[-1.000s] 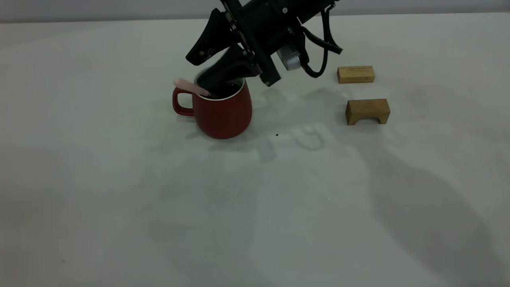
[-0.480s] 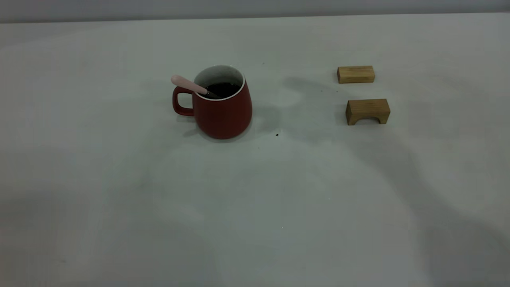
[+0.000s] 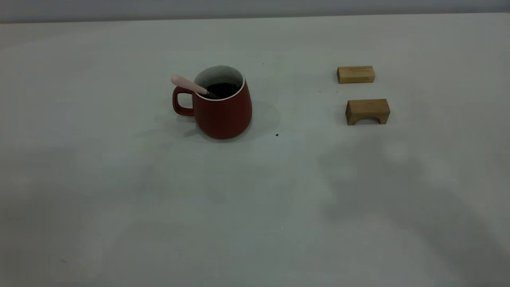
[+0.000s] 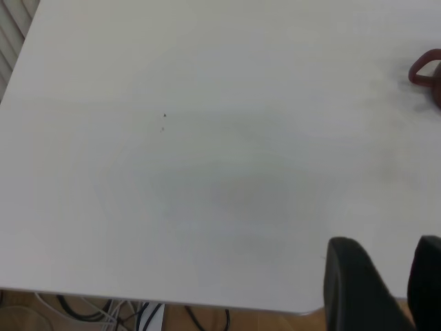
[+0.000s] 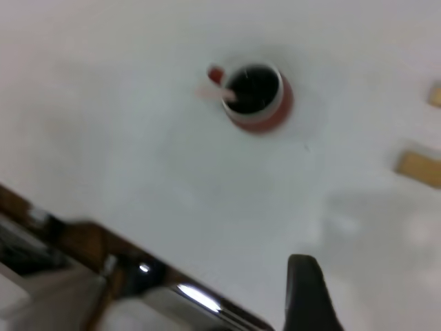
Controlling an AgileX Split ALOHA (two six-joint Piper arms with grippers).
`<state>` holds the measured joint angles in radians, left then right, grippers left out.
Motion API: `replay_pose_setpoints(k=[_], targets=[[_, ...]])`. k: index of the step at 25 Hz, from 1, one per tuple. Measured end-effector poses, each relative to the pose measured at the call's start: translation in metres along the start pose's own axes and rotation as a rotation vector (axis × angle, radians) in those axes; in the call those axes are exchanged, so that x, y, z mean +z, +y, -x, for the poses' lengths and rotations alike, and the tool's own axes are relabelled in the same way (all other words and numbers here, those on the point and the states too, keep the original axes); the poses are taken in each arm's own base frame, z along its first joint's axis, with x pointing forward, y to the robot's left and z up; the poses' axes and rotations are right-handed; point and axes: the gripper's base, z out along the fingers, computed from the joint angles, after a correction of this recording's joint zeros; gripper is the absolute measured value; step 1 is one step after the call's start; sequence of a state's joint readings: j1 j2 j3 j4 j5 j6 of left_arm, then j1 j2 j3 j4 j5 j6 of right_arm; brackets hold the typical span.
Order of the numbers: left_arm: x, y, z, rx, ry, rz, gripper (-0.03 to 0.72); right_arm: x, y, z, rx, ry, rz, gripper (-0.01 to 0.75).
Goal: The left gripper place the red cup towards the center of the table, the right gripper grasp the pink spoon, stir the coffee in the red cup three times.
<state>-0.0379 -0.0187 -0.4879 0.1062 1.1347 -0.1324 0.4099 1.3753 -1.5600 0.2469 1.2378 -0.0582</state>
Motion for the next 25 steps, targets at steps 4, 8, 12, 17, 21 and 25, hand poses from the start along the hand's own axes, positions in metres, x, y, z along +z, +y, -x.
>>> replay_pose_setpoints(k=[4,8,12,17,21,25], targets=[[0.000,0.000,0.000,0.000,0.000,0.000,0.264,-0.029,0.000,-0.062,-0.071,0.000,-0.061,0.506],[0.000,0.000,0.000,0.000,0.000,0.000,0.264,-0.058,-0.003,-0.124,-0.082,-0.062,-0.111,0.506],[0.000,0.000,0.000,0.000,0.000,0.000,0.264,-0.076,-0.009,-0.187,0.008,-0.164,-0.211,0.506],[0.000,0.000,0.000,0.001,0.000,0.000,0.264,-0.064,-0.008,-0.250,0.092,-0.239,-0.307,0.506],[0.000,0.000,0.000,0.001,0.000,0.000,0.264,-0.042,-0.013,-0.280,0.119,-0.244,-0.355,0.506],[0.000,0.000,0.000,0.001,0.000,0.000,0.264,-0.030,-0.017,-0.298,0.120,-0.277,-0.394,0.506]])
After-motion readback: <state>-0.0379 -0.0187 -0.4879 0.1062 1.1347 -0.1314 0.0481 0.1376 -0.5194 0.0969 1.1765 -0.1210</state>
